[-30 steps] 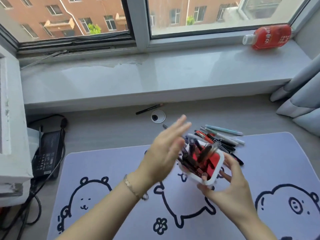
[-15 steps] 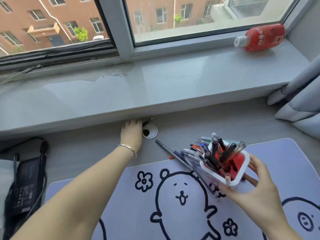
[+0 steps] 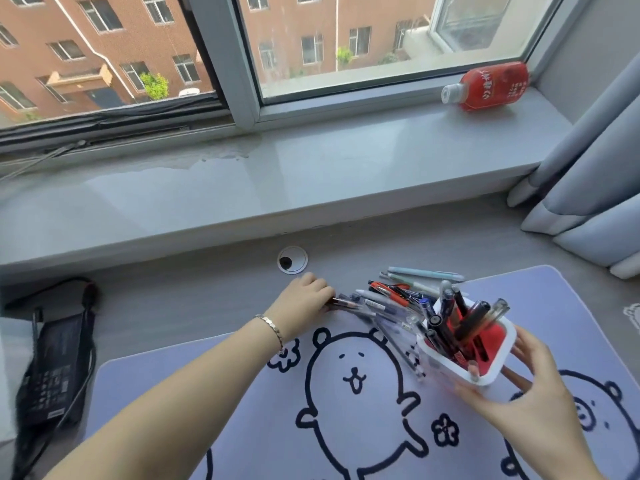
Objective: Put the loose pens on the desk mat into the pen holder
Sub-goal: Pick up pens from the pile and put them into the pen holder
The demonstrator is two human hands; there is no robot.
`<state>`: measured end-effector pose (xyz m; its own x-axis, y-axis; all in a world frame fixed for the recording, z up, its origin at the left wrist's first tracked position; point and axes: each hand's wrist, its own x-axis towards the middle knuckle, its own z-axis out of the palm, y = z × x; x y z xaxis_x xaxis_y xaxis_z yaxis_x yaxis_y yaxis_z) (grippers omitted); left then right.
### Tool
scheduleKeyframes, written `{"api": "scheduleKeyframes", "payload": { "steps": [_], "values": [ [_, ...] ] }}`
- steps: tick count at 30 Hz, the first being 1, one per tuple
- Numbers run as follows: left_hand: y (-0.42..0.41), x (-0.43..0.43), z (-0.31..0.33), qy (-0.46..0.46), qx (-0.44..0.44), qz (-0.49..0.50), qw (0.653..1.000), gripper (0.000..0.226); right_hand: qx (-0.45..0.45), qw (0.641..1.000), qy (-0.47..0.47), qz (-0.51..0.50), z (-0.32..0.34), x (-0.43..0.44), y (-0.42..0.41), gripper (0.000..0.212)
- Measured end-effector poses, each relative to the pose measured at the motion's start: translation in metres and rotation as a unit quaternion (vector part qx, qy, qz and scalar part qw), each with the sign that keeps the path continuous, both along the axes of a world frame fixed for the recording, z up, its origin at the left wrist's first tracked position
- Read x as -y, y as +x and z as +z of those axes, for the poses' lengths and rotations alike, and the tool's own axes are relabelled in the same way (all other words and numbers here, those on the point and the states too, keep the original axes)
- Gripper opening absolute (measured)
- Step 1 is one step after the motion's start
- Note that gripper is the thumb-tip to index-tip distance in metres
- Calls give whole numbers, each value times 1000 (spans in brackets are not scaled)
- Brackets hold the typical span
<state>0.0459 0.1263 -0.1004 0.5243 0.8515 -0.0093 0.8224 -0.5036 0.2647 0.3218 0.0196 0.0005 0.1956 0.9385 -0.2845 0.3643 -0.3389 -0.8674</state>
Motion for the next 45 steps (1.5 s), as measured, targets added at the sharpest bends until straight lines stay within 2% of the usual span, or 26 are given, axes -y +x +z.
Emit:
{"api": "scheduleKeyframes", "payload": {
  "steps": [2,3,4,6,8,10,12,13,14,15,17,18,20,22,24,26,28,29,31,33,36,39,40,42,44,45],
  "values": [
    [1,11,5,-8,26,55,998,8,-5,1000,-4,10,1,7,2,80],
    [2,20,12,-39,80,111,990,7,-8,1000,-8,16,1,11,2,81],
    [2,29,21,-76,155,180,968,8,-11,1000,-12,20,1,14,1,81],
    [8,52,49,-144,332,273,891,17,-15,999,-16,36,-1,21,-2,79],
    [18,75,84,-138,490,278,815,25,-6,997,-15,69,-5,28,-9,76],
    [33,95,117,-113,601,249,751,29,3,994,-27,105,-11,35,-17,75],
    [51,112,133,-126,645,229,718,30,11,990,-53,133,-17,42,-28,77],
    [61,119,134,-144,642,232,717,30,18,988,-56,144,-20,45,-33,80],
    [70,126,133,-167,626,241,723,31,22,987,-52,152,-23,48,-37,82],
    [76,132,130,-170,591,255,746,33,23,986,-47,159,-24,50,-40,83],
    [80,138,125,-102,524,266,803,34,15,984,-40,173,-24,54,-44,82],
    [78,138,124,-61,516,251,817,40,11,984,-36,177,-24,55,-45,80],
    [71,140,122,14,529,192,827,67,11,983,-22,183,-24,58,-44,78],
    [67,142,119,57,532,174,827,82,12,982,-12,187,-21,60,-44,78],
    [67,143,119,69,556,208,802,80,16,982,-2,189,-19,60,-45,77],
    [67,144,117,95,571,222,785,57,24,981,11,193,-18,58,-46,77],
    [66,146,117,115,556,214,795,26,28,980,17,195,-18,57,-46,75],
    [66,147,118,114,557,216,794,22,29,980,19,196,-18,56,-46,75],
    [67,146,122,108,574,225,780,29,33,980,21,195,-19,55,-45,76],
    [67,145,124,112,596,217,765,49,35,980,25,196,-18,55,-46,75],
    [65,147,125,132,584,203,775,65,42,978,36,203,-16,56,-49,74],
    [66,151,116,114,523,208,818,50,41,977,40,204,-17,58,-52,77],
    [67,152,112,102,475,213,848,42,45,977,45,203,-18,58,-52,78],
    [68,155,107,96,321,209,919,34,57,976,52,205,-21,57,-52,80],
    [68,158,108,75,215,161,960,41,60,973,56,214,-23,58,-51,78],
    [66,158,111,51,209,127,968,46,55,972,57,220,-24,58,-50,77]
  ]
}}
